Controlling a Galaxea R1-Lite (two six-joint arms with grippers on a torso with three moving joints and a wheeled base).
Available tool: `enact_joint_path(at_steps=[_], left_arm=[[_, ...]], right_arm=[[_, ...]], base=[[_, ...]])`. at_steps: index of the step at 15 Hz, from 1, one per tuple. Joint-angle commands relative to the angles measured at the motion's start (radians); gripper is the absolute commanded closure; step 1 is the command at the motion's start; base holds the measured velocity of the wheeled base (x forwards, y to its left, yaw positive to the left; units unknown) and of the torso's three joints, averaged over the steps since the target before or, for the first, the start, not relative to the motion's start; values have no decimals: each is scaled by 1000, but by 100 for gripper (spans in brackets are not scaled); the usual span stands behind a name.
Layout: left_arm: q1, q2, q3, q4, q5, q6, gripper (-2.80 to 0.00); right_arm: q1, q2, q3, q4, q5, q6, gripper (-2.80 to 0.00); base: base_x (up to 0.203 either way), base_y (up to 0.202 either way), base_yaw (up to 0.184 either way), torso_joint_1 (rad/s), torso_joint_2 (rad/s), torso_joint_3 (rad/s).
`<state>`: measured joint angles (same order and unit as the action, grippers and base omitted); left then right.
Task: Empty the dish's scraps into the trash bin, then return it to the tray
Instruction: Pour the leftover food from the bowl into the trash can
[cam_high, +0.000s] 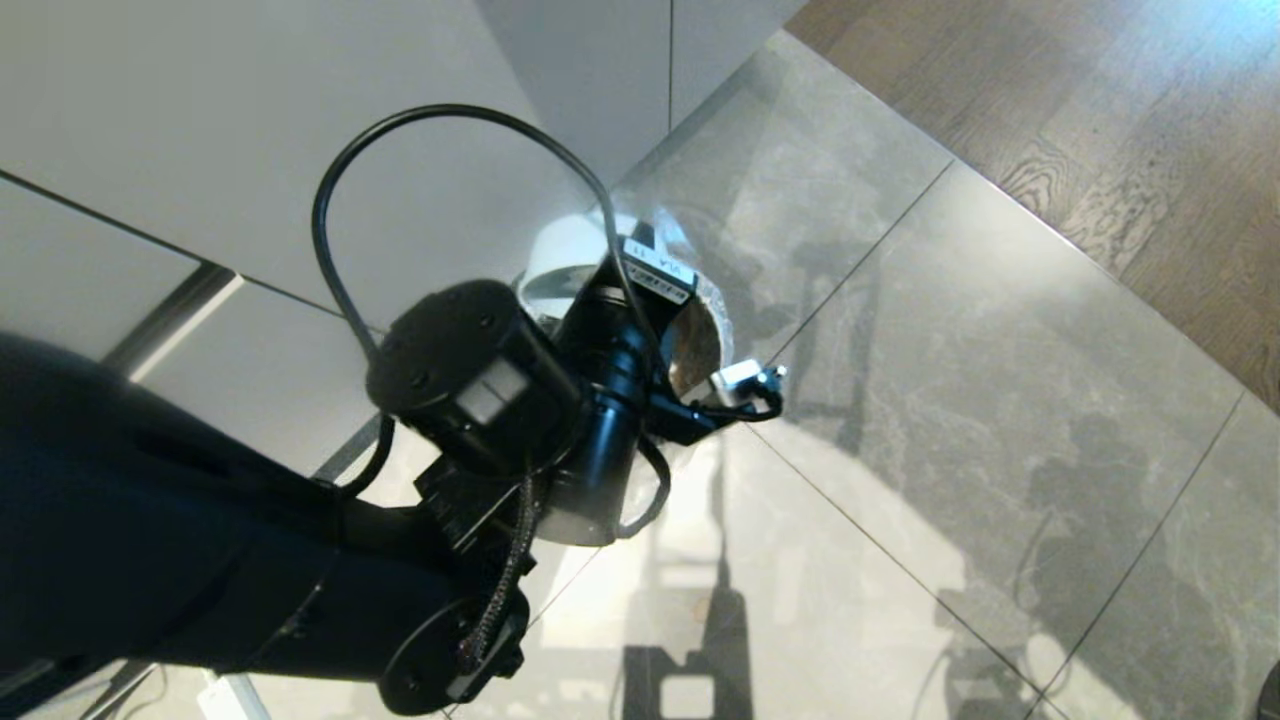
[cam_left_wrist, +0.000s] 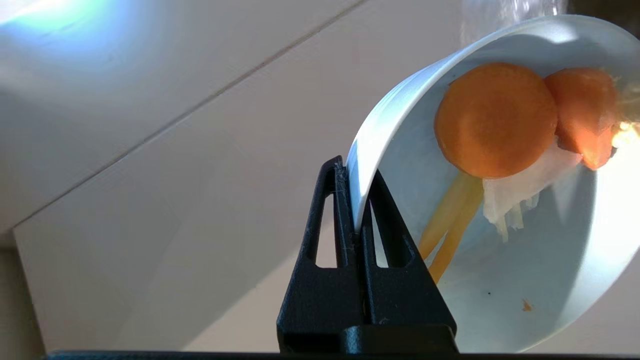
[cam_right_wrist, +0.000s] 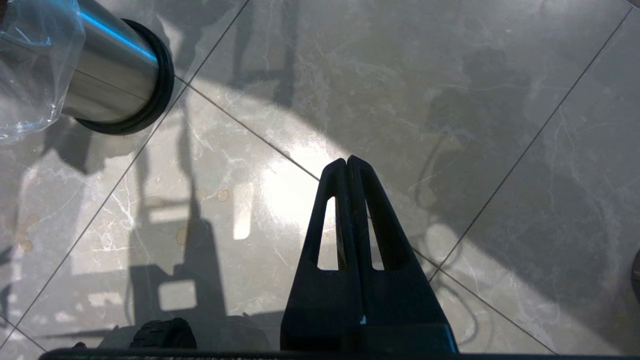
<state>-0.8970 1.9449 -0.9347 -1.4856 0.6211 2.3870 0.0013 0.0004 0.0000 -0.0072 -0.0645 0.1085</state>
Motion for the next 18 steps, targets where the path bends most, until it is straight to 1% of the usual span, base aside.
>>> enact_joint_path(at_steps=[1,3,5,6,8,10,12,14,16,17,18], left_arm=[[19,33,12,-41,-2,17,0],[25,64,24,-72,-3,45,0],[41,87,20,-84,-3,52,0],[51,86,-2,-84,-7,56,0],[54,89,20,-84,-28,52,0],[54,129,-10,-84,-43,47,0],[55,132,-80,-84,-63,57,0],[55,129,-119,-84,-88,59,0],[57,113,-132,-84,-112,60,0],[57,110,-134,-84,-118,72,0],[56,118,-115,-84,-120,71,0]], right_arm=[[0,0,0,0,0,0,0],[0,0,0,0,-1,1,0],[0,0,0,0,-1,2,0],[0,1,0,0,0,2,0],[0,0,0,0,-1,2,0],[0,0,0,0,0,0,0],[0,0,0,0,0,2,0],[0,0,0,0,0,2,0],[0,0,0,0,0,2,0],[0,0,0,0,-1,2,0],[0,0,0,0,0,2,0]], base=[[0,0,0,0,0,0],[0,0,0,0,0,0],[0,0,0,0,0,0],[0,0,0,0,0,0],[0,0,0,0,0,0],[0,0,0,0,0,0],[0,0,0,0,0,0],[0,0,0,0,0,0],[0,0,0,0,0,0],[0,0,0,0,0,0],[0,0,0,0,0,0]])
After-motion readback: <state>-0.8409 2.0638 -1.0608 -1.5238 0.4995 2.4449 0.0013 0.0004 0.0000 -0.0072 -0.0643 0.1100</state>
